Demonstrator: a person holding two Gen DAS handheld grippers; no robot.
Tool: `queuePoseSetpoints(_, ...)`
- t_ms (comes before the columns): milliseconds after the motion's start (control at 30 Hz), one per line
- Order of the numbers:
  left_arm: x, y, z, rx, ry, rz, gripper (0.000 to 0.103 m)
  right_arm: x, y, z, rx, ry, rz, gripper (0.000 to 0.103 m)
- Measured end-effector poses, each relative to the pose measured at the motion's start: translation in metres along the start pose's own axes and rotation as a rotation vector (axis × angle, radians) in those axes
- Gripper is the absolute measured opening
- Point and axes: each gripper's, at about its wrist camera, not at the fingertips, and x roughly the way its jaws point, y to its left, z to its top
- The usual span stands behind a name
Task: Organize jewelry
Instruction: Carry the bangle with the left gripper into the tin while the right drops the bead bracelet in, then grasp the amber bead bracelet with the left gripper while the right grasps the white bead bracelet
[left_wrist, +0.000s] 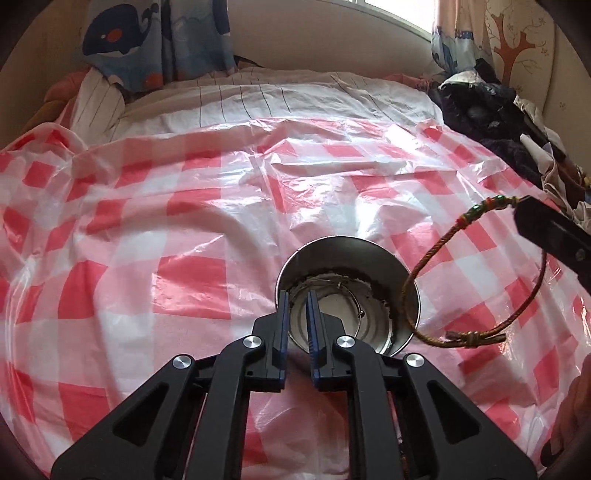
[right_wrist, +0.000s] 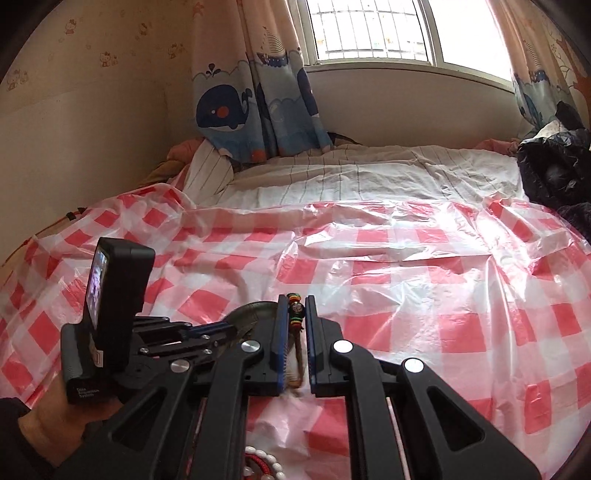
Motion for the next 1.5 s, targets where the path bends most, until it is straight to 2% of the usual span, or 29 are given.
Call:
queuePoseSetpoints(67, -0.012, 0.009, 0.000, -0.019, -0.024, 0.011, 0.023, 0.006, 0.005, 0.004, 0.024, 0.005, 0.055, 0.010)
queuePoseSetpoints(167, -0.029, 0.022, -0.001, -0.048, -0.040, 0.020, 0.025, 0.014, 0.013, 0.007, 0.045, 0.012, 0.108, 0.010)
queuePoseSetpoints(267, -0.043, 0.027, -0.010, -0.067, -0.043, 0.010, 0.027, 0.041, 0.010, 0.003, 0.081, 0.076, 0.152, 0.010)
queuePoseSetpoints(300, -0.048, 0.027, -0.016, -0.067, -0.039, 0.004, 0.028, 0.054, 0.007, -0.001, 0.097, 0.117, 0.156, 0.013)
queuePoseSetpoints(333, -0.051, 0.025, -0.021, -0.064, -0.036, 0.000, 0.031, 0.066, 0.002, -0.006, 0.113, 0.160, 0.152, 0.020)
queuePoseSetpoints(367, -0.054, 0.023, -0.026, -0.058, -0.031, -0.005, 0.034, 0.071, -0.002, -0.011, 0.121, 0.177, 0.134, 0.036)
queuePoseSetpoints(433, -0.059, 0.015, -0.040, -0.041, -0.012, -0.026, 0.036, 0.061, -0.008, -0.016, 0.141, 0.168, 0.118, 0.038)
queuePoseSetpoints(600, -0.067, -0.011, -0.075, 0.010, 0.033, -0.104, 0.036, 0.007, -0.017, -0.032, 0.135, 0.151, 0.067, 0.040)
queuePoseSetpoints(733, -0.070, -0.031, -0.094, 0.069, 0.062, -0.151, 0.036, -0.030, -0.028, -0.071, 0.163, 0.195, 0.037, 0.040)
queuePoseSetpoints(867, -0.066, -0.042, -0.098, 0.110, 0.081, -0.175, 0.036, -0.038, -0.035, -0.101, 0.226, 0.252, 0.054, 0.040)
queuePoseSetpoints(967, -0.063, -0.040, -0.098, 0.141, 0.086, -0.121, 0.036, -0.030, -0.025, -0.101, 0.180, 0.272, 0.057, 0.040)
queuePoseSetpoints(1067, -0.059, -0.026, -0.094, 0.117, 0.098, -0.101, 0.036, -0.028, -0.018, -0.105, 0.171, 0.290, 0.090, 0.040)
queuePoseSetpoints(1333, -0.044, -0.039, -0.100, 0.252, 0.149, -0.056, 0.036, -0.025, 0.004, -0.119, 0.071, 0.377, 0.116, 0.040)
queuePoseSetpoints(1433, -0.034, -0.051, -0.107, 0.340, 0.154, 0.043, 0.035, -0.022, 0.010, -0.122, 0.023, 0.396, 0.093, 0.044)
queuePoseSetpoints(1500, -0.033, -0.052, -0.103, 0.342, 0.117, 0.112, 0.033, -0.022, 0.012, -0.121, -0.001, 0.385, 0.058, 0.047)
